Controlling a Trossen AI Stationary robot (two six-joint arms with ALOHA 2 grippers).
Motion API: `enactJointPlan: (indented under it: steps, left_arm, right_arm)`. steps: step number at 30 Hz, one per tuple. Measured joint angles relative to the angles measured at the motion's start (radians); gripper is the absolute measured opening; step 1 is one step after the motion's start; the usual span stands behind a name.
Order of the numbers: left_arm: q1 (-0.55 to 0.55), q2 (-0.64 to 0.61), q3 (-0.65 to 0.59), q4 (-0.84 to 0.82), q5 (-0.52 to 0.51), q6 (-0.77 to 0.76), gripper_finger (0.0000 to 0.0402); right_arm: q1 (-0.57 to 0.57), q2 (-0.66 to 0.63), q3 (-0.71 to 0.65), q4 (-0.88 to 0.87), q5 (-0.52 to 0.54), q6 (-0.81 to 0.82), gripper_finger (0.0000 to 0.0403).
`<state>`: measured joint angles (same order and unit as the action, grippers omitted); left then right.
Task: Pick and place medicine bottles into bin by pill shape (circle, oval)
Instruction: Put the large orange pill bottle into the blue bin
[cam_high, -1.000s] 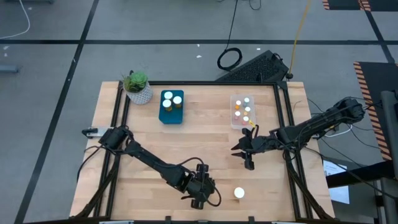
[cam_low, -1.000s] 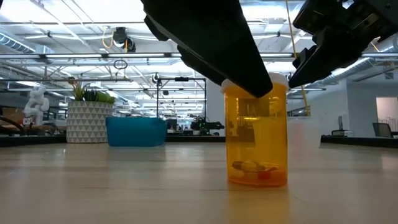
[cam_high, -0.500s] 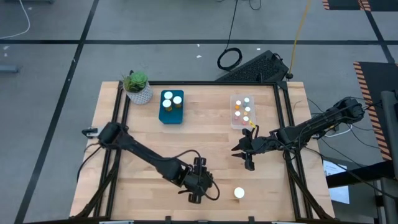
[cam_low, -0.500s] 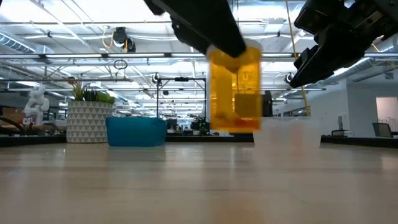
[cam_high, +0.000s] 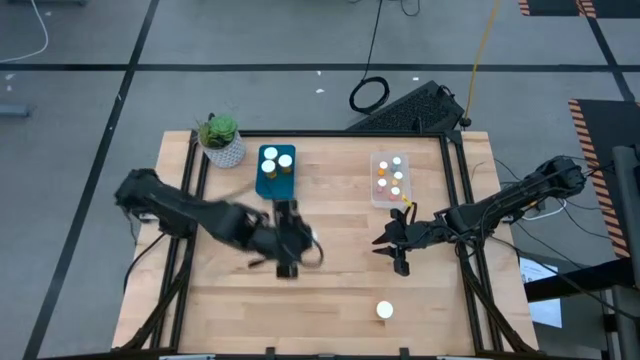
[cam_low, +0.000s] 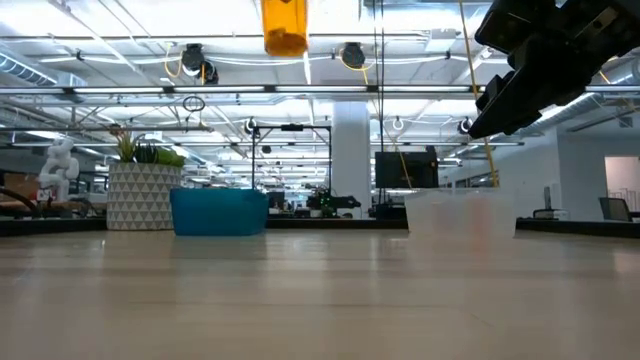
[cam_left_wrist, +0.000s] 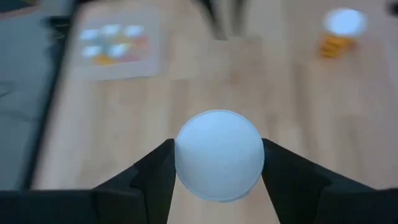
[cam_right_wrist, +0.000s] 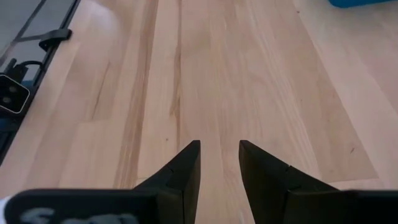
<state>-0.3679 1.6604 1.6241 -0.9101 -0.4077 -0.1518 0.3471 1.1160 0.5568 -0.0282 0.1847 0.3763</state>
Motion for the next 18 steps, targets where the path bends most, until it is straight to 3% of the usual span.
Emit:
enactJointPlan:
  steps: [5, 9, 18]
  left_arm:
    - [0.105, -0.137, 0.000, -0.097, -0.090, -0.015, 0.0220]
    - [0.216, -0.202, -0.018, -0.132, -0.128, 0.010, 0.0210]
    - [0.470, -0.255, -0.279, 0.021, -0.021, 0.118, 0.0219]
  right_arm:
    - [0.002, 0.000, 0.000, 0.001, 0.005, -0.026, 0.0102]
    - [0.002, 0.000, 0.000, 0.002, 0.066, -0.074, 0.0102]
    - [-0.023, 0.000, 0.000, 0.006, 0.102, -0.140, 0.0102]
